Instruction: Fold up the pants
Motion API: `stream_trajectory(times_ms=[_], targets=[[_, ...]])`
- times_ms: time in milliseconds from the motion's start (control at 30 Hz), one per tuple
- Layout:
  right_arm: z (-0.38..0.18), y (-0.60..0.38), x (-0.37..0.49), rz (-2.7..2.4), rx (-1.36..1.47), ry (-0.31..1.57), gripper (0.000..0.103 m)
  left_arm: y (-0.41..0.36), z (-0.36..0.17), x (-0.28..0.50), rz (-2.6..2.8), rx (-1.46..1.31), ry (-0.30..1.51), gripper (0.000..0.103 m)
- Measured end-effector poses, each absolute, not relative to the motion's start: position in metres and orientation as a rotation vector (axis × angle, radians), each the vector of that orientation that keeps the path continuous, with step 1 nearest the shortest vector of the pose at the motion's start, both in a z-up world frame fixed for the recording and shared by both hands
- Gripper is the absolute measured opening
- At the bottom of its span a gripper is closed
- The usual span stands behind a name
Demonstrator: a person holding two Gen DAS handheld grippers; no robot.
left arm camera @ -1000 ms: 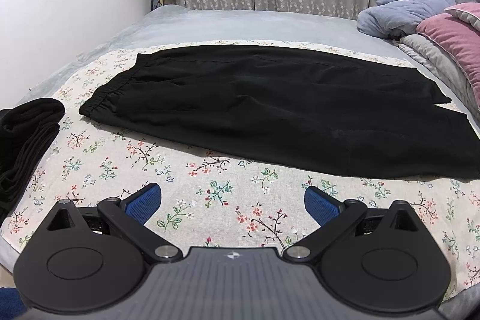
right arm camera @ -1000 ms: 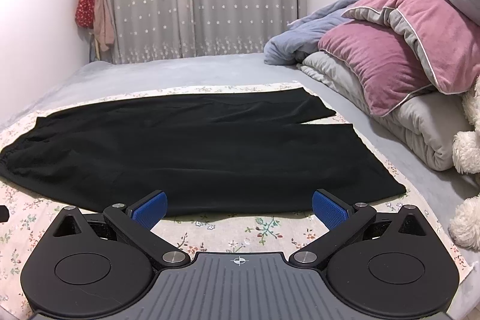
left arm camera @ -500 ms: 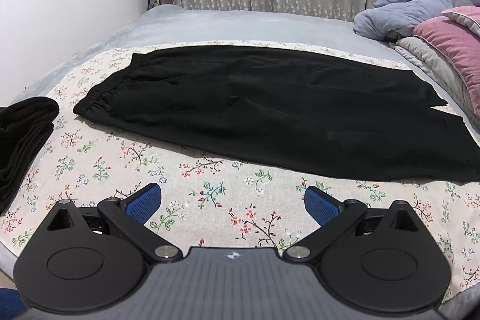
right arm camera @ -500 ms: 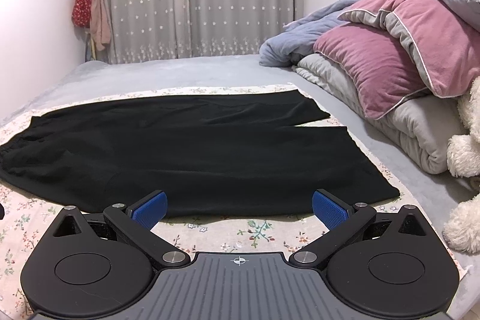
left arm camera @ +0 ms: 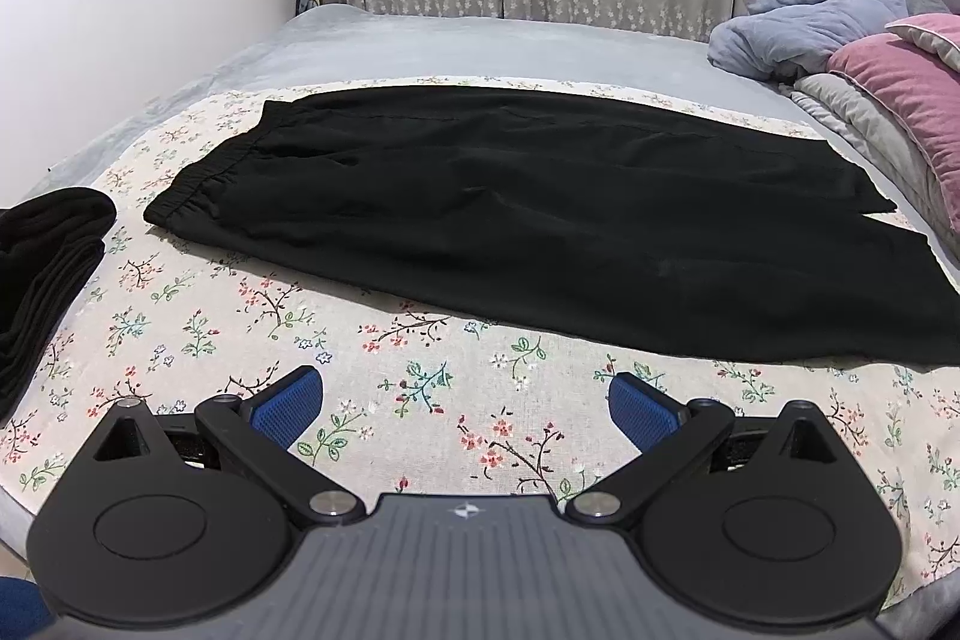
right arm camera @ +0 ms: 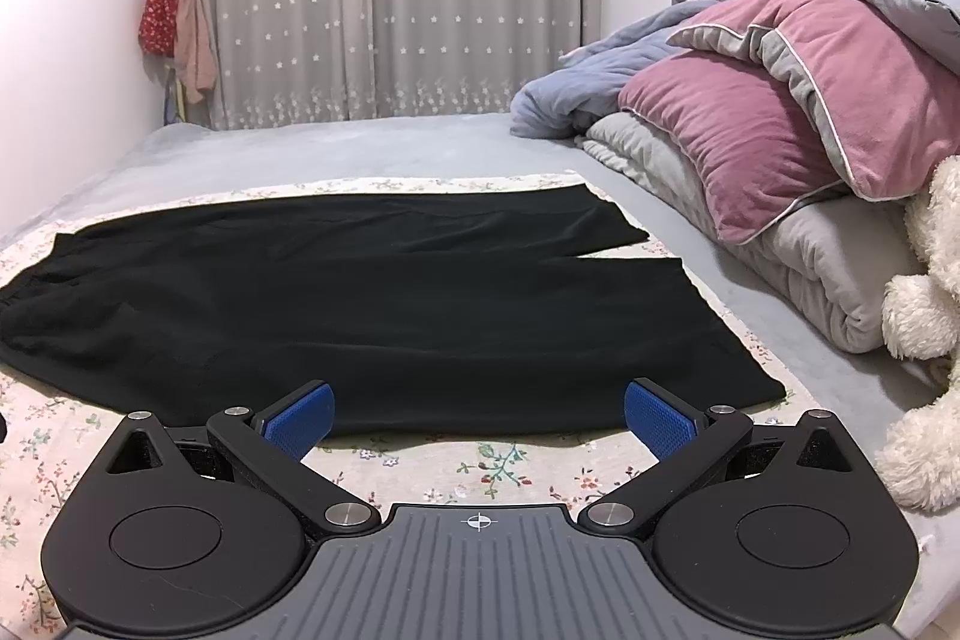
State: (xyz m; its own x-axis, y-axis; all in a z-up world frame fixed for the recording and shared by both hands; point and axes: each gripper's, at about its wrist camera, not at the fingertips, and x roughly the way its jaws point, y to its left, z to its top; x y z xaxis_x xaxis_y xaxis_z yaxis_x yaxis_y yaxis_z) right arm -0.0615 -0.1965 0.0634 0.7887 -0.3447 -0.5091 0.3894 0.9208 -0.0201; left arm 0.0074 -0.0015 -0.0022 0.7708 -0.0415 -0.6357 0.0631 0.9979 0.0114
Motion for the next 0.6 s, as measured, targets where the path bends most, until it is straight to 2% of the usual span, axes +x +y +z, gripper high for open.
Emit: stream_trajectory(times_ms=[433, 600], targets=[[0.056, -0.219, -0.062, -0.417, 0.218, 0.568, 0.103, 0.030, 0.002, 0.027, -0.015, -0.069, 0.737, 0.103], [0.053, -0.232, -0.062, -0.442, 0.253, 0.516, 0.103, 0.047, 0.006, 0.043, 0.021, -0.089, 0.743, 0.103]])
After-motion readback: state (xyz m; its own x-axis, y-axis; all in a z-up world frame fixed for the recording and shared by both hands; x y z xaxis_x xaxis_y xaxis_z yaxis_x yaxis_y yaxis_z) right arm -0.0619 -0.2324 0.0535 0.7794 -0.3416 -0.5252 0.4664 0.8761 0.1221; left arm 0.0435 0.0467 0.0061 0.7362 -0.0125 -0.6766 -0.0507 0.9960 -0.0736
